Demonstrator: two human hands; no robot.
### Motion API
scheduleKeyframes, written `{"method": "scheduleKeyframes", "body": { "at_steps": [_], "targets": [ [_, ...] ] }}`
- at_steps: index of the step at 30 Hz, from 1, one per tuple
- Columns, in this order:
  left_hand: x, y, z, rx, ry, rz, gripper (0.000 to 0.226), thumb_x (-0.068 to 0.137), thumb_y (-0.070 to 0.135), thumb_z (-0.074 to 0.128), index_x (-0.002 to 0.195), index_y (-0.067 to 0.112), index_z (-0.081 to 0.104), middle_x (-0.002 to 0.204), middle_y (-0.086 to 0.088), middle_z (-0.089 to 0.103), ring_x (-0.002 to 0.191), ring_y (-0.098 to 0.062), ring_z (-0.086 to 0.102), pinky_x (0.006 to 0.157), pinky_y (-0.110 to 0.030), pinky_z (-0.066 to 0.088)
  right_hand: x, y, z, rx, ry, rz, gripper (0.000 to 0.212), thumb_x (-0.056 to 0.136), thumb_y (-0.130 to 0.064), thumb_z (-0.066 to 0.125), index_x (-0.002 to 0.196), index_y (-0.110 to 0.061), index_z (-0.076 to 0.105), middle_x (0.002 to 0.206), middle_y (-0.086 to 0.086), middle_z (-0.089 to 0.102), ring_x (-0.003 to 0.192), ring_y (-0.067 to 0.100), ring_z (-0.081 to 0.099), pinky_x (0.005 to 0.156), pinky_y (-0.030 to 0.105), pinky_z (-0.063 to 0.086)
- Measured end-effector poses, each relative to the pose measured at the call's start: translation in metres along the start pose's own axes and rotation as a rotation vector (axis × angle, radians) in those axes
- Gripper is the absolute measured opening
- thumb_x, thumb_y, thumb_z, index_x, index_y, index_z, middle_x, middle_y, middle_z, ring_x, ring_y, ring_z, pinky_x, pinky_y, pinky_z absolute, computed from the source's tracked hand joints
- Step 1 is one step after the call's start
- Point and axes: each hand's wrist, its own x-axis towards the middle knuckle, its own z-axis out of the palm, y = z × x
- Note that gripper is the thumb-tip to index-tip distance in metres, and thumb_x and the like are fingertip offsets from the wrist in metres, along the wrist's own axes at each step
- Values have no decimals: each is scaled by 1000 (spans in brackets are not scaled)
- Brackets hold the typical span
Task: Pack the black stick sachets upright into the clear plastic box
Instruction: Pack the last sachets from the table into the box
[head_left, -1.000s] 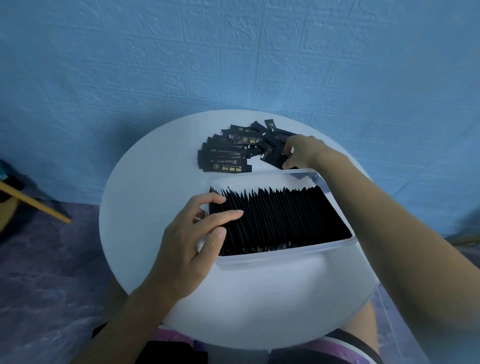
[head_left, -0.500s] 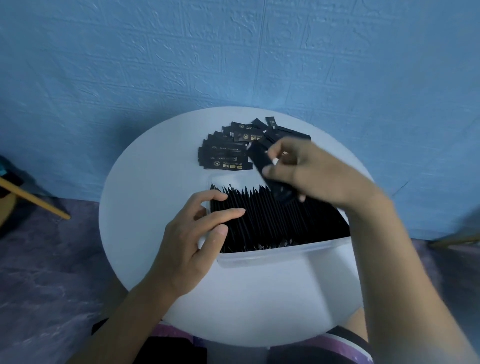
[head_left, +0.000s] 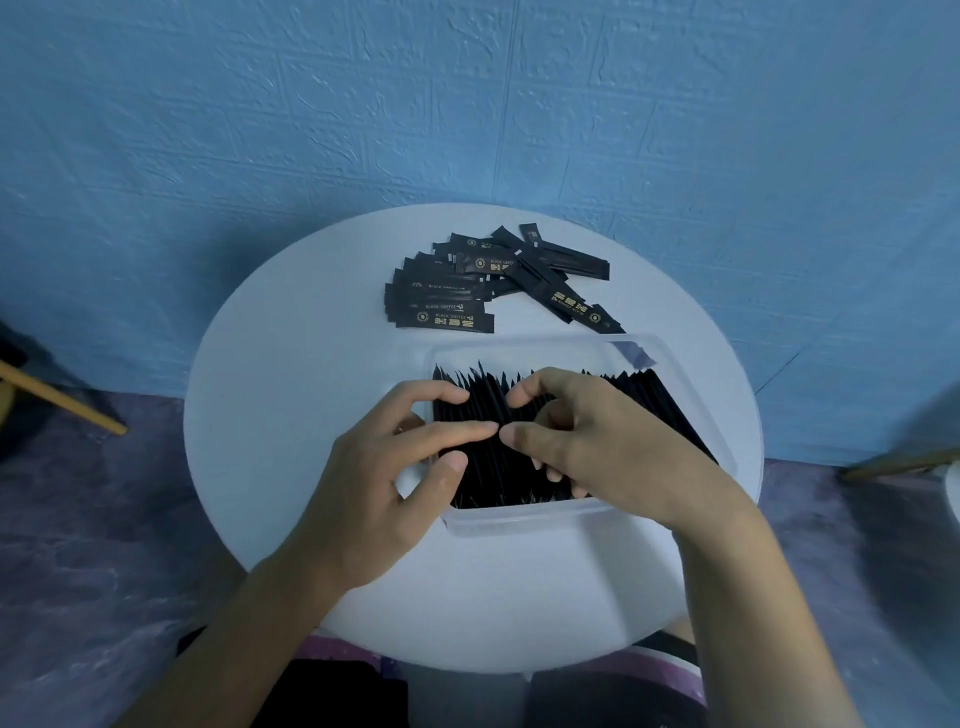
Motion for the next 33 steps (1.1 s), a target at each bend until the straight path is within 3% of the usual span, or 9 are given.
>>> {"method": "scheduleKeyframes", "body": {
  "at_steps": [9, 12, 17, 22, 25, 33],
  "targets": [
    [7, 7, -4, 138, -4, 7, 36, 94, 32, 51, 124, 32, 72, 127, 14, 57, 78, -9, 54, 74, -26, 49, 6, 3, 4, 23, 51, 13, 14, 94, -33, 68, 105, -28, 61, 62, -6, 63, 54, 7, 59, 54, 23, 48],
    [12, 12, -4, 194, -56, -2, 38, 98, 38, 46, 129, 39, 68, 134, 18, 52, 76, -9, 53, 70, -19, 44, 6, 5, 3, 36, 51, 3, 12, 95, -31, 68, 104, -26, 62, 61, -5, 62, 53, 8, 58, 54, 22, 48],
    [12, 11, -3, 171, -131, -39, 40, 101, 42, 39, 131, 41, 66, 141, 22, 46, 75, -4, 55, 68, -11, 39, 3, 7, 2, 46, 53, -6, 10, 95, -29, 68, 101, -23, 62, 61, -3, 64, 54, 9, 59, 57, 24, 49],
    [12, 11, -2, 158, -130, -46, 39, 101, 41, 39, 128, 40, 67, 140, 22, 46, 76, -6, 56, 68, -10, 38, 1, 7, -1, 17, 6, -5, 12, 98, -28, 63, 93, -18, 62, 61, -1, 66, 55, 11, 59, 64, 34, 54],
    [11, 10, -1, 144, -118, -38, 39, 101, 38, 40, 127, 38, 69, 141, 19, 48, 76, -2, 55, 69, -7, 36, 1, 6, -3, 7, -6, 0, 13, 98, -26, 62, 92, -15, 60, 61, -1, 66, 55, 9, 59, 65, 33, 55],
    [3, 5, 6, 28, -79, -61, 41, 101, 34, 38, 127, 34, 69, 143, 17, 45, 72, -7, 54, 68, -10, 37, 4, 4, -1, -88, 17, 11, 17, 99, -32, 60, 87, -19, 57, 55, -4, 64, 48, 10, 48, 58, 31, 42]
  ]
}}
